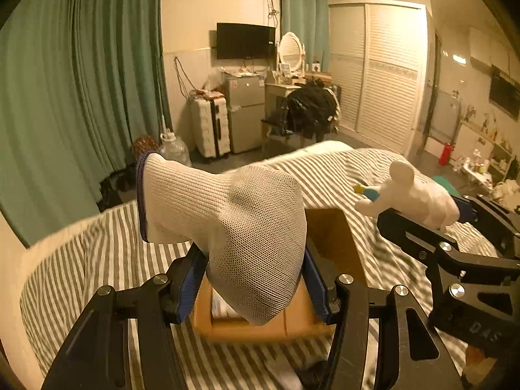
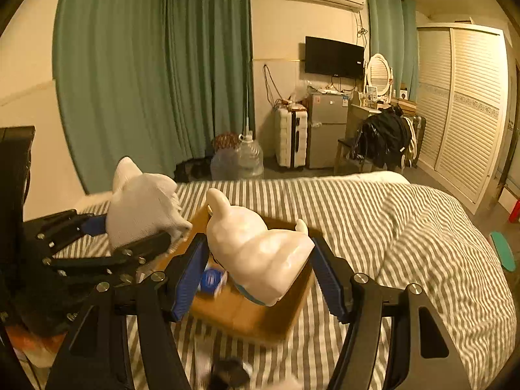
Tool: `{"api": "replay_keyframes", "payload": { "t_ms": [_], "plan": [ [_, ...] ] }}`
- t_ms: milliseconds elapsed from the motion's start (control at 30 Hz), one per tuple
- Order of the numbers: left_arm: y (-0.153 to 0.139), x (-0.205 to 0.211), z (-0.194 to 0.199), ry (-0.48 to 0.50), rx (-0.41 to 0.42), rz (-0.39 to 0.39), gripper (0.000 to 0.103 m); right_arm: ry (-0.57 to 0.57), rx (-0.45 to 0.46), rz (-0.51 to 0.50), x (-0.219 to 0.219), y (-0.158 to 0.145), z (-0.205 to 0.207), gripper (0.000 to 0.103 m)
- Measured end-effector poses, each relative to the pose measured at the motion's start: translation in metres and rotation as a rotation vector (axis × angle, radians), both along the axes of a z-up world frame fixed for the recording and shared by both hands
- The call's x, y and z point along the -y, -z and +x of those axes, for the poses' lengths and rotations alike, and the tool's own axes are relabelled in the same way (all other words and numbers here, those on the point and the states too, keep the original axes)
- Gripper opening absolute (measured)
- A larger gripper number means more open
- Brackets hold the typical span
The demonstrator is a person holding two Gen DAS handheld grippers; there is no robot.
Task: Organize objects
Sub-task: 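Carry the glove and plush toy into the box and release both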
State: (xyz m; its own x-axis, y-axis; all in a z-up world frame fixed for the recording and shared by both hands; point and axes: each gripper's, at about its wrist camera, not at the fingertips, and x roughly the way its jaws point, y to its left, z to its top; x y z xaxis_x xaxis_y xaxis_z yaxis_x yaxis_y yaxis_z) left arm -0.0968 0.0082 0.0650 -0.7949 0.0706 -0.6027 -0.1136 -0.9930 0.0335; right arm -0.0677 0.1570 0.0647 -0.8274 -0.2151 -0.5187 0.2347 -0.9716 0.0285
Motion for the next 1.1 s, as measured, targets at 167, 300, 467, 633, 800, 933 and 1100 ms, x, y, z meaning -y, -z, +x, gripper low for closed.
{"api": "replay_keyframes", "payload": {
  "t_ms": [167, 300, 467, 633, 800, 933, 1100],
  "plan": [
    [0.009, -0.003, -0.041, -0.026, -0.037, -0.086, 0.058, 0.045, -0.022, -0.024, -0.002, -0.002, -0.049, 0.063],
    [0.045, -0.002, -0.062, 0.016, 0.018, -0.064, 0.058, 0.069, 0.001, -0.054, -0.002, 0.015, -0.083, 0.063],
    [0.082, 0.000, -0.078, 0.047, 0.094, -0.059, 0.058, 0.078, 0.081, -0.074, -0.005, 0.052, -0.114, 0.064],
    [0.095, -0.004, -0.079, 0.112, 0.112, -0.038, 0.058, 0.094, 0.148, -0.066, -0.005, 0.079, -0.133, 0.064],
    [0.111, -0.007, -0.083, 0.139, 0.144, -0.020, 0.058, 0.106, 0.181, -0.043, -0.002, 0.099, -0.127, 0.064],
    [0.123, -0.015, -0.088, 0.148, 0.175, -0.009, 0.058, 0.102, 0.205, -0.035, -0.002, 0.111, -0.131, 0.064],
    [0.132, -0.019, -0.090, 0.143, 0.196, -0.016, 0.058, 0.105, 0.224, -0.031, -0.005, 0.121, -0.136, 0.064]
  ]
}}
